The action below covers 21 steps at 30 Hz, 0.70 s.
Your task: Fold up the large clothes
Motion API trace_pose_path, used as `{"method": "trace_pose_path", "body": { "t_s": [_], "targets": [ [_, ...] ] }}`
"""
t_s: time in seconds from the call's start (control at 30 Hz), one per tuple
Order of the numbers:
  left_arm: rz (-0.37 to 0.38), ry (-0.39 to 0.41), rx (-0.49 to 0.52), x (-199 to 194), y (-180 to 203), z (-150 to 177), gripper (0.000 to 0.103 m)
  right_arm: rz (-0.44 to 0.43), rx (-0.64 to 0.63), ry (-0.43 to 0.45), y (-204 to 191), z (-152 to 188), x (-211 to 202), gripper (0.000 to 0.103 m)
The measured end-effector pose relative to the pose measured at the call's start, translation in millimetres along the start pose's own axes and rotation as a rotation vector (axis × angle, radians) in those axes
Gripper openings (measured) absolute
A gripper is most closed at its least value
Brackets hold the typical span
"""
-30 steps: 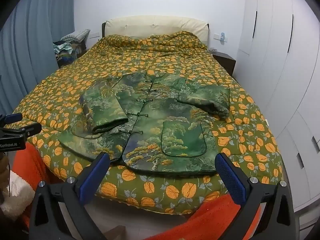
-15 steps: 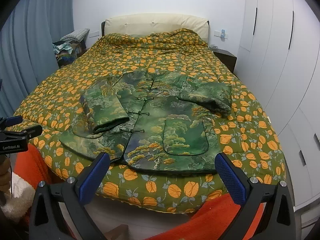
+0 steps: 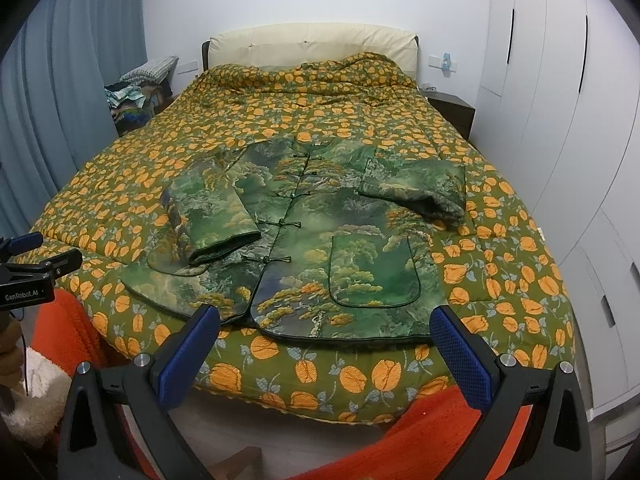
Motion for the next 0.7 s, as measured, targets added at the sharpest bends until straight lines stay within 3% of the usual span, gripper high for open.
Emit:
{"method": "trace_pose_path", "body": {
  "t_s": [0.47, 0.7],
  "targets": [
    [0.064, 0.033, 0.006, -1.3, 8.7, -3.3, 0.103, 0.016, 0.02, 0.002, 5.3, -2.5, 1.8, 0.103],
    [0.041, 0.044, 0.029, -2.8, 12.0, -4.4, 0.103, 0.001, 0.022, -0.013, 3.7, 1.5, 6.7, 0.103]
  ]
}}
Point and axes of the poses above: each gripper's, at about its wrist camera, not at the fingertips, and x roughly the way its jaws point, y to its right, z to its underside, the point moved 5 cm from there along x, roughly the way its jaws point, and after that the axes turned 13 degrees about x, right-handed, at the moved point
